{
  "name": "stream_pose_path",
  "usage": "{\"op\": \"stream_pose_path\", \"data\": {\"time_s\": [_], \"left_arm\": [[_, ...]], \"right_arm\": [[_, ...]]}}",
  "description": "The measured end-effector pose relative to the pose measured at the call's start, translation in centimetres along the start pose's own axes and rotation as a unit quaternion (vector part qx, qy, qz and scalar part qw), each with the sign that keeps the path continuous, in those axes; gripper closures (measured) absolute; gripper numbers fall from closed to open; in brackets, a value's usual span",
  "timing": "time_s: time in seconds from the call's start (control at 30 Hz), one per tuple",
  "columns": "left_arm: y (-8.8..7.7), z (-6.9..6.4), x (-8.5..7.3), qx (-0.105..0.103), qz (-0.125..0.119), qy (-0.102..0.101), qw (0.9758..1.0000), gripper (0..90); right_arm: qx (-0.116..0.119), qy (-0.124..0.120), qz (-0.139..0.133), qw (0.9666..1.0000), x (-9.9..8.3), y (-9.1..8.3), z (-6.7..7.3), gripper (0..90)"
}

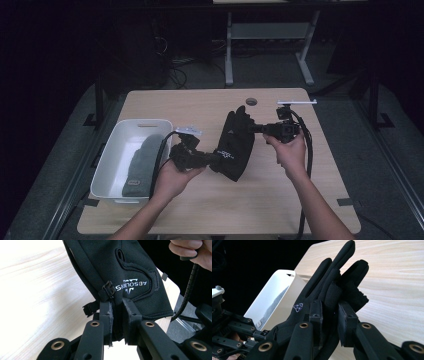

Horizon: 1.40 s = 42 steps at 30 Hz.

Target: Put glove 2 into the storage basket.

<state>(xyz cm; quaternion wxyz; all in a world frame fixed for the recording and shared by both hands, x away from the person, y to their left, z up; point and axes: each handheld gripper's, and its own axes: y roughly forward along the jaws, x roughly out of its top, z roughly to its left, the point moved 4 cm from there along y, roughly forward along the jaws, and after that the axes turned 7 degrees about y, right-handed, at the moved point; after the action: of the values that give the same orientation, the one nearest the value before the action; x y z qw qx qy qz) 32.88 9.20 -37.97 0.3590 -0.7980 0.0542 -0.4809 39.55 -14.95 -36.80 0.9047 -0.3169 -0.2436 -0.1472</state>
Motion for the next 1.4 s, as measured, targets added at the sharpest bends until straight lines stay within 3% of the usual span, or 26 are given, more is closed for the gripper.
{"op": "stream_pose_path", "data": {"time_s": [0.63, 1.4], "left_arm": [[-2.6, 1.0, -0.4, 0.009, -0.01, -0.002, 0.9999, 79.9], [-6.6, 2.9, -1.6, 0.038, -0.027, -0.015, 0.9988, 79.9]], "right_arm": [[0.021, -0.006, 0.008, 0.9997, 1.0, 1.7, 2.2, 75.4], [0.06, -0.017, 0.019, 0.9979, 2.2, 5.3, 5.7, 75.4]]}}
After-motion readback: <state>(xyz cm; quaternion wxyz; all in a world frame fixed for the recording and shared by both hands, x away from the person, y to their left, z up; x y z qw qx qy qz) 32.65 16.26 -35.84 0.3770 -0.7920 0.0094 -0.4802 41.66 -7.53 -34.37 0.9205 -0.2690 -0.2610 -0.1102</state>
